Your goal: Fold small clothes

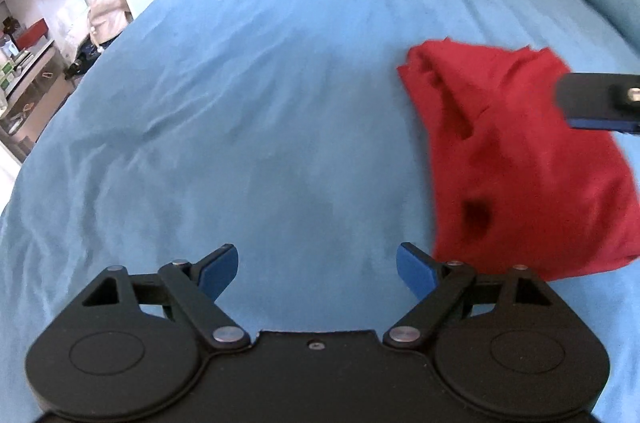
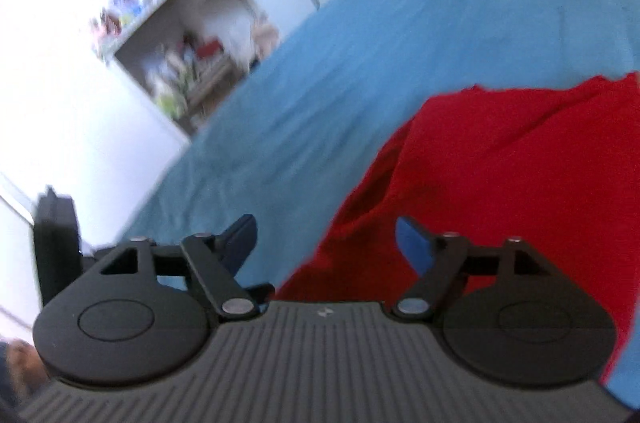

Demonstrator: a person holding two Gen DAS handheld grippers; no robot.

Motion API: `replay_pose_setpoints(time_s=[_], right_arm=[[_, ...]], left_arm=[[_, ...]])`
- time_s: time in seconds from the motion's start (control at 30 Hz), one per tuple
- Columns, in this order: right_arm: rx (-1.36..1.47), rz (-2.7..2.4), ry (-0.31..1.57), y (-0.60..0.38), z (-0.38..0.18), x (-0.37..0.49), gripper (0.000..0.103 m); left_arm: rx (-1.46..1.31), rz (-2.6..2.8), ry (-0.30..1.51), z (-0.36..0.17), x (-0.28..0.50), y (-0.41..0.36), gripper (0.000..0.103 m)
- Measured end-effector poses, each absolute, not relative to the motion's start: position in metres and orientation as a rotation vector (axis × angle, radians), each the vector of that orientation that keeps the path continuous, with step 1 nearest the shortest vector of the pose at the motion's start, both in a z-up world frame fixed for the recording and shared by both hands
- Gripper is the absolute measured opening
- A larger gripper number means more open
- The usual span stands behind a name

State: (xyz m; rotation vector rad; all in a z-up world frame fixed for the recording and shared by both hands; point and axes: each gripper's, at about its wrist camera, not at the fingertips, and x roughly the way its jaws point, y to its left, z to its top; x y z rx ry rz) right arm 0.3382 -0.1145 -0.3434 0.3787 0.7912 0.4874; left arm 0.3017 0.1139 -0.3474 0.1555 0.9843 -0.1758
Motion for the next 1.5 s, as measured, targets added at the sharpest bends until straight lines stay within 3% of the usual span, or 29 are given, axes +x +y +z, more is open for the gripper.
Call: replay_pose_setpoints(time_s=[0.17, 0.33, 0.8, 0.9, 1.0, 1.3, 1.5], right_arm=[[0.303, 0.264, 0.751, -0.155, -0.327, 0.301, 0.098], [0.107, 0.089, 0.822, -0.167, -0.351, 0.271, 0.098], [-0.011, -0.035, 0.968, -0.194, -0.419, 0.264, 0.101], [-0.026, -0.018, 0.977, -0.196, -0.415, 0.264, 0.101], [-0.007, -0.004, 0.982, -0.201, -0.414, 0.263, 0.101], [0.152, -0.004, 0.889, -0.230, -0.354, 0.263, 0.101], [0.321, 0.016, 0.857, -0.246, -0.340, 0.301, 0.103]], left_arm=[[0.094, -0.207, 0.966, -0.324, 0.294, 0.112, 0.090], [0.085, -0.258, 0.956, -0.318, 0.300, 0.087, 0.090], [0.197, -0.235, 1.006, -0.375, 0.314, 0.058, 0.092], [0.195, -0.221, 1.010, -0.384, 0.312, 0.063, 0.099], [0.141, -0.205, 1.042, -0.380, 0.316, 0.070, 0.099], [0.141, -0.298, 0.953, -0.301, 0.338, 0.062, 0.099], [0.054, -0.387, 1.042, -0.320, 0.388, 0.049, 0.102]])
